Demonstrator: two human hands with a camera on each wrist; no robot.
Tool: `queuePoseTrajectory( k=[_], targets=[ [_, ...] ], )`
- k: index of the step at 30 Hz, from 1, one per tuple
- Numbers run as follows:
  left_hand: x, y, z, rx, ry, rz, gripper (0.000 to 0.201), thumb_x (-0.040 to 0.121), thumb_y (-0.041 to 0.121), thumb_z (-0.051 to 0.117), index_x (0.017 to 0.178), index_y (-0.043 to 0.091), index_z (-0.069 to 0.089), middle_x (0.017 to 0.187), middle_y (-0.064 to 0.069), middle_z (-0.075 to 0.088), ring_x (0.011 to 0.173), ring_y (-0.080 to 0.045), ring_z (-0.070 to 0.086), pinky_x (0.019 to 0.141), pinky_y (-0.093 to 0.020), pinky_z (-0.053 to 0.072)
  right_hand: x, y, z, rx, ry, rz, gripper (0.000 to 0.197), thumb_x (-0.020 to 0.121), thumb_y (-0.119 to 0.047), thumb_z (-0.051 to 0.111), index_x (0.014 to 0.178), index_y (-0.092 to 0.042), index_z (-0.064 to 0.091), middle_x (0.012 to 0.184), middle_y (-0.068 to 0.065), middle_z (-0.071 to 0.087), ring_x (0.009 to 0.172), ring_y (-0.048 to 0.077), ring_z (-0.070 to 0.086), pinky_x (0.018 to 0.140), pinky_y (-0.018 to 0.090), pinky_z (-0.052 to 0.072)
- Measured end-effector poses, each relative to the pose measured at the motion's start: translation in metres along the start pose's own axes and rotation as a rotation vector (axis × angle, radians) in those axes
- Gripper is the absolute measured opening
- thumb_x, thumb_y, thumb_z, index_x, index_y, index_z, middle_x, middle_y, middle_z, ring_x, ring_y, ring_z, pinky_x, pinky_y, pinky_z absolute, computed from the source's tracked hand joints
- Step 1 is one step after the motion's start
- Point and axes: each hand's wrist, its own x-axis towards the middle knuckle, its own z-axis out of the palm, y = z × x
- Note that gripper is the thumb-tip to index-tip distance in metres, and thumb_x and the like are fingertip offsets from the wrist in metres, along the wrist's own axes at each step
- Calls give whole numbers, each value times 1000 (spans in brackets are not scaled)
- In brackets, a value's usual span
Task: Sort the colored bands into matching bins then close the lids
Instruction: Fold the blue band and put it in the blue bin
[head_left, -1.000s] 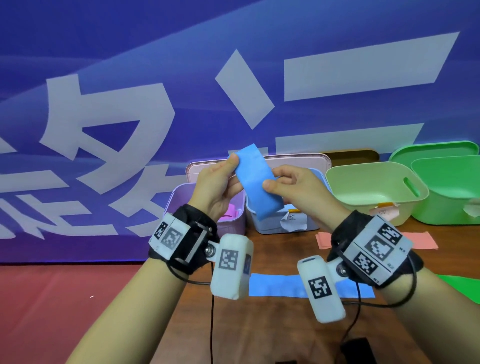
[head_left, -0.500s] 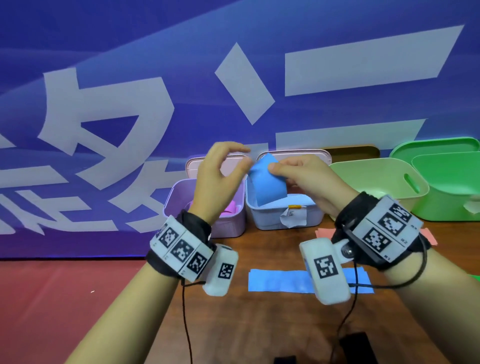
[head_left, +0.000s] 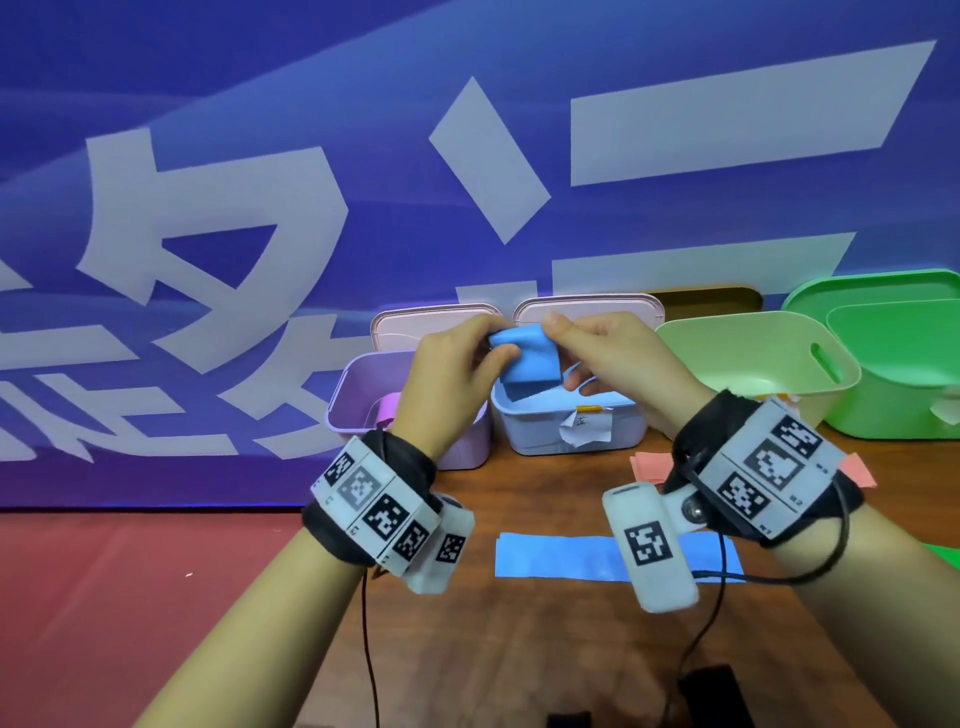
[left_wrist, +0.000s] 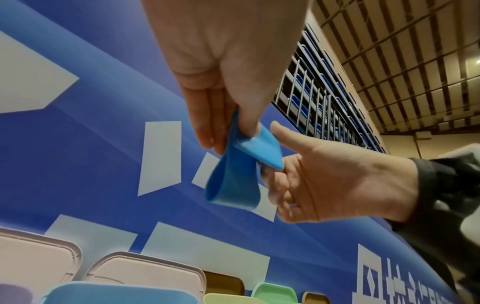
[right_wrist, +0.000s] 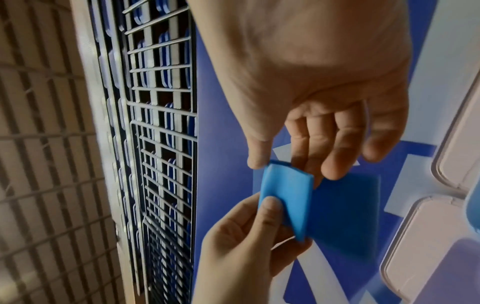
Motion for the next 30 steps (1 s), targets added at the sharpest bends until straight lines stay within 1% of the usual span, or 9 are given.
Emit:
queuePoseTrajectory(
  k=[2,4,7,10,13,19,23,26,30],
  targets=[
    [1,-3,1,-12,4,-66,26,80,24,52,94,6,66,79,-7,67,73,-23,61,72,-37,51,1,3,-3,-73,29,-43,35,89,-43,56,80,-10,62,71,1,61,53,10,52,52,14,41],
    [2,-3,2,-66,5,-156,24,81,24,51,90,6,64,80,-8,66,76,-28,62,72,-42,54,2,7,-5,-79,73,-104,27,86,-38,61,88,-11,60,78,-1,59,60,5,52,52,9,40],
    [4,4,4,-171,-29,-295,11,89,12,54,90,4,61,80,-9,62,75,-28,63,63,-30,57,1,10,-6,-77,61,-171,23,85,-30,65,103,-18,58,88,-13,56,69,-10,52,60,3,40],
    [6,12,5,-282,-90,-392,12,92,2,49,95,-1,60,81,-12,61,75,-25,62,58,-29,58,2,11,-8,12,-1,-180,15,85,-18,66,99,-14,62,89,-3,62,75,-1,55,69,11,45],
    [8,22,7,-393,-141,-461,17,96,2,45,102,-3,59,85,-13,61,73,-20,62,60,-28,59,1,12,-13,67,-38,-177,9,84,-12,66,93,-11,63,86,8,63,71,7,57,60,10,46],
    [12,37,18,-523,-132,-544,18,96,5,47,107,-1,60,81,-9,63,63,-7,64,57,-20,57,1,17,-26,38,171,-296,20,79,-8,70,85,-21,55,79,-11,58,67,5,53,63,12,45],
    [16,46,29,-539,-118,-542,17,96,2,47,106,-1,60,75,-6,63,50,-2,61,52,-15,53,3,21,-39,57,102,-222,17,82,-11,68,95,-17,58,80,-3,59,68,5,56,60,15,47],
    [19,50,36,-550,-113,-550,17,96,2,46,106,0,60,76,-5,63,52,-2,62,54,-15,54,1,22,-50,125,-7,-145,9,86,-16,65,85,-21,57,82,6,64,66,4,62,55,19,52],
    [24,56,48,-514,-124,-534,20,96,0,43,106,2,61,73,-4,62,54,-2,62,58,-16,55,-4,24,-62,104,24,-151,6,89,-26,61,84,-24,59,79,-4,63,74,9,60,59,28,50]
  ],
)
